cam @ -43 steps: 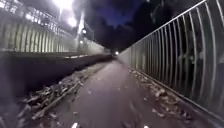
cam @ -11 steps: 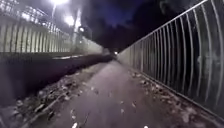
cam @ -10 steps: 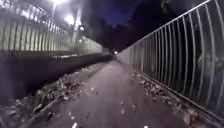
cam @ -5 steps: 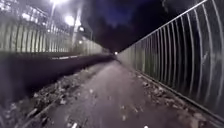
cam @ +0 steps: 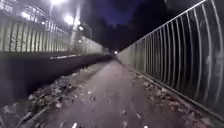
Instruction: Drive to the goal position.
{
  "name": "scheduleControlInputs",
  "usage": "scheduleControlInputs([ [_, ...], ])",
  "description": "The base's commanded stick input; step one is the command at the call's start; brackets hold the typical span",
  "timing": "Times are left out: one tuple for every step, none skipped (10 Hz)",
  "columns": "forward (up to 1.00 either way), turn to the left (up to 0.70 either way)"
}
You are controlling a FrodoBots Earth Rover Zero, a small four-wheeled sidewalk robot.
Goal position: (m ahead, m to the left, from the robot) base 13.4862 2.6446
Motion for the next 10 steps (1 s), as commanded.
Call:
scheduleControlInputs([
  [0.3,0.01],
  [0.3,0.01],
  [0.3,0.01],
  [0.3,0.01],
  [0.3,0.01],
  [0.3,0.01],
  [0.3,0.01],
  [0.3,0.01],
  [0.3,0.01],
  [0.3,0.01],
])
